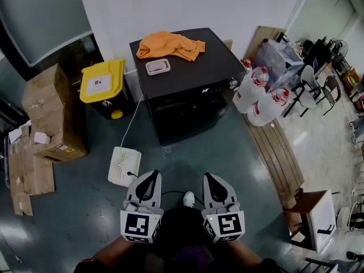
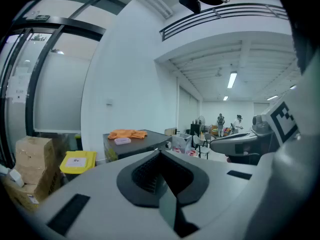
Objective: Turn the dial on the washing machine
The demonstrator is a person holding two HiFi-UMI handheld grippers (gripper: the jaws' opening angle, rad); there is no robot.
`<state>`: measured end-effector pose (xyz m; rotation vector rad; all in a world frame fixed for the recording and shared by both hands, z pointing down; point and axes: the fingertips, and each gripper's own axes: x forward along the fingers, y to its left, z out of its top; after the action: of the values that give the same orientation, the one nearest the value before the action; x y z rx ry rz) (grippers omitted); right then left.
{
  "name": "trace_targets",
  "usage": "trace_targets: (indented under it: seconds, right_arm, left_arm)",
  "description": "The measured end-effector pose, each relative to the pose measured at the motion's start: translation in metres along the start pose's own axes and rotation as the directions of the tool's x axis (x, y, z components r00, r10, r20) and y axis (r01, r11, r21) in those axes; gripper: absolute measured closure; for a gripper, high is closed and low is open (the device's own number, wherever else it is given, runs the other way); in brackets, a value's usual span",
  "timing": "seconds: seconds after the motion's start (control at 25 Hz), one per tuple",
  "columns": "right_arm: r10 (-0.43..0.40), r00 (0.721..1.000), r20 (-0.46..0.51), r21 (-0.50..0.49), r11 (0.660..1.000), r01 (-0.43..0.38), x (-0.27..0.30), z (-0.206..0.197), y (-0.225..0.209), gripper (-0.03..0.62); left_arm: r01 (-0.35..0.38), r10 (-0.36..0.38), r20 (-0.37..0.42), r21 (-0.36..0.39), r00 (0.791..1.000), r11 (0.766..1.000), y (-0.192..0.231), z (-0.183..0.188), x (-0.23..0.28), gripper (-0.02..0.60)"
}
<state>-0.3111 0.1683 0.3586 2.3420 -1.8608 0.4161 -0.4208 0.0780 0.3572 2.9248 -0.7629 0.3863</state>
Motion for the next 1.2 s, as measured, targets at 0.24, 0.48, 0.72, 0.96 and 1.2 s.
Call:
trace_targets:
  seconds: [0.24, 0.48, 0.72, 0.96, 1.2]
  right_arm:
    - [-0.003, 1.0, 0.013, -0.003, 1.0, 0.003, 0.003, 0.005, -0.008, 0.58]
    - [0.005, 1.0, 0.015, 0.001, 1.0, -0.005, 0.006, 0.005, -0.018, 0.58]
    - [0.021, 0.999, 0.026, 0.004, 1.0, -0.021, 0.006, 0.009, -0.032, 0.58]
    - [0.053, 0.996, 0.075, 0.01, 0.998, -0.054, 0.005, 0.02, -0.048, 0.577]
    - [0.083, 0.991, 0.104, -0.012, 0.997, -0.083, 0.003, 0.026, -0.065, 0.333]
  left_arm:
    - [-0.004, 0.003, 0.009, 0.013, 1.0, 1.0, -0.002, 0.006, 0.006, 0.571]
    - [0.001, -0.001, 0.016, 0.024, 1.0, 1.0, -0.009, 0.01, 0.017, 0.571]
    - [-0.004, 0.003, 0.041, 0.028, 0.999, 1.0, -0.018, 0.018, 0.028, 0.571]
    - [-0.003, 0.001, 0.069, 0.032, 0.998, 0.999, -0.032, 0.032, 0.039, 0.571]
    - [-0.015, 0.012, 0.074, 0.036, 0.997, 0.999, -0.043, 0.039, 0.053, 0.38]
